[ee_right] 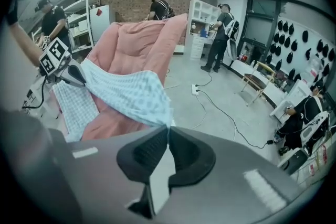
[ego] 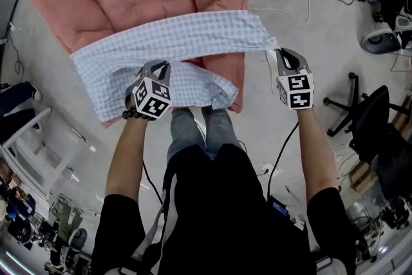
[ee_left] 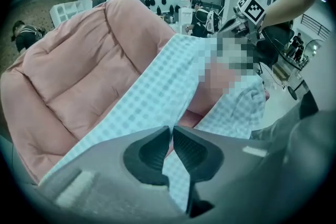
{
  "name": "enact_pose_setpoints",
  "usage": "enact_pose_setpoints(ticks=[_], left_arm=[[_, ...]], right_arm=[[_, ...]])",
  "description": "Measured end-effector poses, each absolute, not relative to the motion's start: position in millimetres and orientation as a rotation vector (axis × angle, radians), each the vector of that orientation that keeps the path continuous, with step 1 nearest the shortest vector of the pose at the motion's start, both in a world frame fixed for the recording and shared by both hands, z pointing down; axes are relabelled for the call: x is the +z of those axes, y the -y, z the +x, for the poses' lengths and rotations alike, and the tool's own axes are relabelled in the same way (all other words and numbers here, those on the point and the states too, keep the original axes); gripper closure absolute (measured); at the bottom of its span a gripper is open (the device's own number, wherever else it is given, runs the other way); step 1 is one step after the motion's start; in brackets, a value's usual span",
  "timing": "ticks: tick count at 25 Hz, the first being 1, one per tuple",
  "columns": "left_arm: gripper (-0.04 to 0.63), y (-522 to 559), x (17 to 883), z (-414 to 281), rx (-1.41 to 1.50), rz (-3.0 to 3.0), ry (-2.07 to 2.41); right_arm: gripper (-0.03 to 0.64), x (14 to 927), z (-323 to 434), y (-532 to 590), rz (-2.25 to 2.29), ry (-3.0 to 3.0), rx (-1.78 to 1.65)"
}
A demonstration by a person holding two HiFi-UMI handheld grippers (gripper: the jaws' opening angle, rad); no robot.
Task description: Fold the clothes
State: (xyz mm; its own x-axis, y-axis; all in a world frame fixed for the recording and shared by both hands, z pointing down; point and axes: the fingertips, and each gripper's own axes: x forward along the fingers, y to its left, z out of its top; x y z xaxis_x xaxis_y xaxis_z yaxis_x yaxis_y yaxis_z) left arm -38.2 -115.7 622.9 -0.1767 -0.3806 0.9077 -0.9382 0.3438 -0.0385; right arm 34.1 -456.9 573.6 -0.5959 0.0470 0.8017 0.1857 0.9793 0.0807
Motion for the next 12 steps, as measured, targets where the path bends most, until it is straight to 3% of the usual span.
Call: enact_pose_setpoints(ticks=[3,6,12], left_arm=[[0.507,118.1,632.3,-31.1,0.773,1.180,1.716],[0.446,122.5,633.5,-20.1,0.755,1.195,1.694],[0.439,129.7,627.5,-6.1,0.723,1.212,1.684]], right_arm=[[0.595,582.1,34.0,454.9,-0.180,2.196,-0.188],[0.502,588.3,38.2,451.3,-0.225,2.164,-0.166],[0.460,585.1,49.1,447.7,-0.265,2.147,-0.150]])
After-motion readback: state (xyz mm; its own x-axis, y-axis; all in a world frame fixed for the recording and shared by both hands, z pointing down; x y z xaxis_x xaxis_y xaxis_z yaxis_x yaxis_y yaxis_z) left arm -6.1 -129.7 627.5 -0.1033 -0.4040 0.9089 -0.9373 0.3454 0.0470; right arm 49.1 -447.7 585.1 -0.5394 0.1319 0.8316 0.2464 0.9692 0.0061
